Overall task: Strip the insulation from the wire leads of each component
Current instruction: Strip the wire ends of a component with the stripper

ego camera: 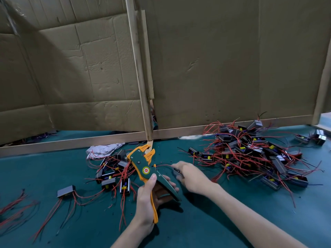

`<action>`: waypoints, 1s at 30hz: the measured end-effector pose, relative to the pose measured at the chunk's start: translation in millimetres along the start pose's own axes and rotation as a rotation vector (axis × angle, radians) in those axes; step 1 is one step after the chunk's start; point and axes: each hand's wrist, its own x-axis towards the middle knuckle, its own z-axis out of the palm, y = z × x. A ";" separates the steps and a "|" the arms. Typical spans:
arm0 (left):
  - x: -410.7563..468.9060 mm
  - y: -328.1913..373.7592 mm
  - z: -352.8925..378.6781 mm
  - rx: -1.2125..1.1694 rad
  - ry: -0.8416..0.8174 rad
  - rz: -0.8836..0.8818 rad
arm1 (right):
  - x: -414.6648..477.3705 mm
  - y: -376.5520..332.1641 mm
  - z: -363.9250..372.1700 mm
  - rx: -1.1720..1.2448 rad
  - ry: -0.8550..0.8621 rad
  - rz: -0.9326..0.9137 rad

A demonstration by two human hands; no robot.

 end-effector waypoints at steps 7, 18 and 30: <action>1.9 0.0 -1.5 0.022 0.001 0.004 | -21.7 26.8 -20.1 0.050 -0.155 0.105; 2.7 -0.6 -2.1 0.038 0.020 -0.002 | -21.4 7.3 9.0 0.238 0.225 -0.112; -1.3 0.8 -1.5 0.092 -0.186 -0.181 | -33.2 14.6 -25.8 1.099 0.215 0.048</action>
